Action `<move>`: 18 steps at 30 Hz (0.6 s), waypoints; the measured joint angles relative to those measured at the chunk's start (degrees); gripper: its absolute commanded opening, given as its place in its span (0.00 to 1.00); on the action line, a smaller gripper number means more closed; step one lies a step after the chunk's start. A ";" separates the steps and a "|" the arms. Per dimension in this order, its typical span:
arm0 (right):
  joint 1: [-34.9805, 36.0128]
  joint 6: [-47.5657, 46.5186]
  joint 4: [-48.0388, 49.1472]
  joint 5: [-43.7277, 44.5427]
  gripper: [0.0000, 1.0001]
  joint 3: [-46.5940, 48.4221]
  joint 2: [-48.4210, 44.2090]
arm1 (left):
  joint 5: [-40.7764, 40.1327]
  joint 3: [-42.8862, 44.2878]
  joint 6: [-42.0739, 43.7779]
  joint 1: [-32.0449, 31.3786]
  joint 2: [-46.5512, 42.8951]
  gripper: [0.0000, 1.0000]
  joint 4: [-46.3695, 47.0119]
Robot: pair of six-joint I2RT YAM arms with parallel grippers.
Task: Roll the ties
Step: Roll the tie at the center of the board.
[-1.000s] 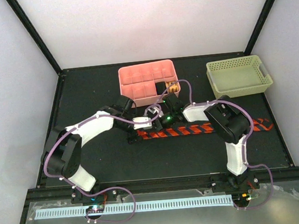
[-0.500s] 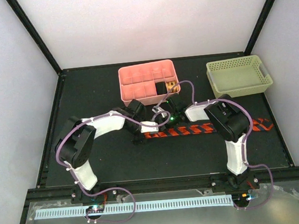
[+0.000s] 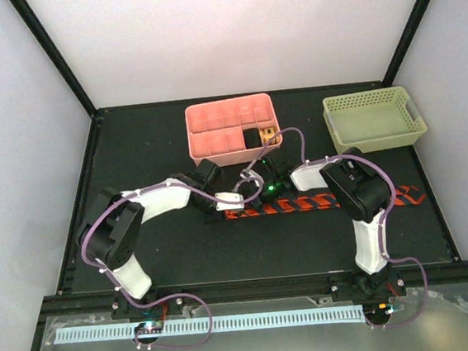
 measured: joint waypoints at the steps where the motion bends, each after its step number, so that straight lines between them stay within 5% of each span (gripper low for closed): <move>1: -0.02 -0.28 -0.24 0.31 0.02 -0.04 0.00 | 0.00 -0.20 0.13 0.26 -0.17 0.62 0.17; 4: -0.09 -0.83 -0.81 0.81 0.02 -0.17 0.00 | -0.09 -0.76 0.11 1.20 -0.92 0.68 0.28; 10: -0.09 -2.34 -1.86 1.97 0.02 -0.20 0.00 | 0.96 -3.10 0.68 3.19 -3.63 0.66 -0.17; 18: -0.09 -4.50 -3.08 3.10 0.02 -0.20 0.00 | 4.15 -3.72 1.36 5.90 -4.59 0.43 -0.48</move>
